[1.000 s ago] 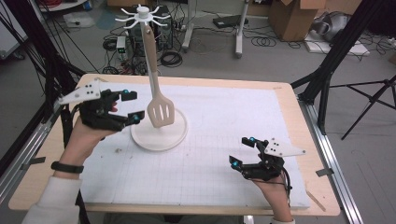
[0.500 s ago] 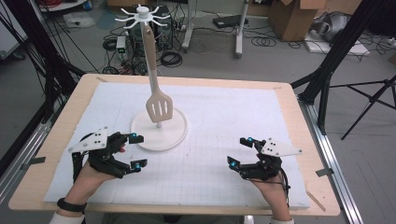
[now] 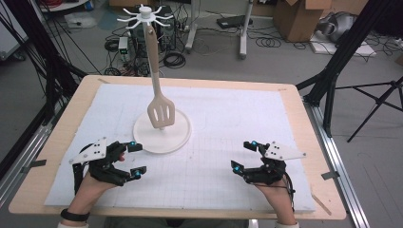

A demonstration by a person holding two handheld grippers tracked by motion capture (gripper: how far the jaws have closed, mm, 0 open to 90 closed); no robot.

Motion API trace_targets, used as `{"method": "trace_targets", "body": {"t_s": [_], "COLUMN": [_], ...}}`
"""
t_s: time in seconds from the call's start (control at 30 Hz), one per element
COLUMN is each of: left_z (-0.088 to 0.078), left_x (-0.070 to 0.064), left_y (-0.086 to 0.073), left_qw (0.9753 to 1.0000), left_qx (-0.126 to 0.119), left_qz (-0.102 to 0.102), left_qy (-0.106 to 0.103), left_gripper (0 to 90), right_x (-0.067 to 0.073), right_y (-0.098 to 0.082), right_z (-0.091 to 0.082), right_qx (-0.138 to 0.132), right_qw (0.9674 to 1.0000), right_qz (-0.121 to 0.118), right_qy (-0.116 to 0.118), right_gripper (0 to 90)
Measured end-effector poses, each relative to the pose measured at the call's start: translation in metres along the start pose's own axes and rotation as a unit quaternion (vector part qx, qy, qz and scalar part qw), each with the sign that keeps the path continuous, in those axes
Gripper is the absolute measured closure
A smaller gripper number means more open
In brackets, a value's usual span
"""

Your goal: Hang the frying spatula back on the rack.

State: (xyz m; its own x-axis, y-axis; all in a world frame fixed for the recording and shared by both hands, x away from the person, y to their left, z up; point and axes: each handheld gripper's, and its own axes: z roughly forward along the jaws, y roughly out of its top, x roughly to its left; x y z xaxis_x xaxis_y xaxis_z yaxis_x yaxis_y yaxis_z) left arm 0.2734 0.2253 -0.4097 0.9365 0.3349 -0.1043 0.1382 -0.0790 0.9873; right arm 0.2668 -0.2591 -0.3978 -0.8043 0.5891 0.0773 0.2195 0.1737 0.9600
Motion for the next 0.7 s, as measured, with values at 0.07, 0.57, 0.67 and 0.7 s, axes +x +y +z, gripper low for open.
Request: {"method": "trace_targets", "body": {"t_s": [0.07, 0.57, 0.67, 0.7], "left_z": [-0.0009, -0.001, -0.0012, -0.0011], "left_x": [0.0, 0.0, 0.0, 0.0001], "left_y": [-0.0004, -0.002, -0.0018, -0.002], "left_qw": [1.0, 1.0, 1.0, 1.0], "left_qx": [-0.004, 0.001, 0.0, 0.001], "left_qz": [-0.001, -0.004, -0.004, -0.005], "left_qy": [-0.003, -0.007, -0.009, -0.008], "left_gripper": [20.2, 20.4, 20.4, 20.3], "right_x": [0.0, 0.0004, 0.0003, 0.0002], "right_y": [0.0001, -0.0003, -0.0003, -0.0004], "right_z": [0.0, -0.0002, -0.0002, 0.0], "right_qx": [-0.001, 0.003, 0.003, 0.004], "right_qw": [1.0, 1.0, 1.0, 1.0], "right_qz": [0.001, 0.001, 0.001, 0.001], "right_qy": [0.001, 0.002, 0.002, 0.002], "right_gripper": [15.0, 15.1, 15.1, 15.1]}}
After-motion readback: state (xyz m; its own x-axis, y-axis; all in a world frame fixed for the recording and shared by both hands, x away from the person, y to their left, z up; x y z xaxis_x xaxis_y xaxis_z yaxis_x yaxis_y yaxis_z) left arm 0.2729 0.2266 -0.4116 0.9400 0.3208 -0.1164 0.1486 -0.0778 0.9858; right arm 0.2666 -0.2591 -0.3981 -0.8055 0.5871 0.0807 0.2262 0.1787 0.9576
